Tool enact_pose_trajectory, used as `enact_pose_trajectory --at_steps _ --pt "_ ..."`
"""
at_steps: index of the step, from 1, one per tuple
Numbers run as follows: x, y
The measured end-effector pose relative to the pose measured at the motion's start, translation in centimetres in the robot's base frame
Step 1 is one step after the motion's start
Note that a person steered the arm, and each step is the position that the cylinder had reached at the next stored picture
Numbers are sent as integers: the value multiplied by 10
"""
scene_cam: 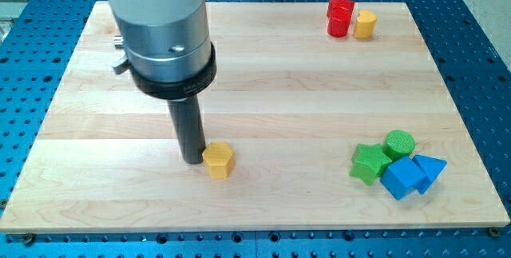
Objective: Slide the yellow heart below the red circle
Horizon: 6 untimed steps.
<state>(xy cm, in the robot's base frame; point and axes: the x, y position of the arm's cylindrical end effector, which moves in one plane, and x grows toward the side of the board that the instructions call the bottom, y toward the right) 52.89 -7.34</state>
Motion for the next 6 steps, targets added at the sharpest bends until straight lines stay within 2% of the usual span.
enact_pose_trajectory --at_steps 1,2,4,5,6 --pt "3 30" --pt "-21 57" --pt "-145 299" --pt "-247 383" --pt "-291 358"
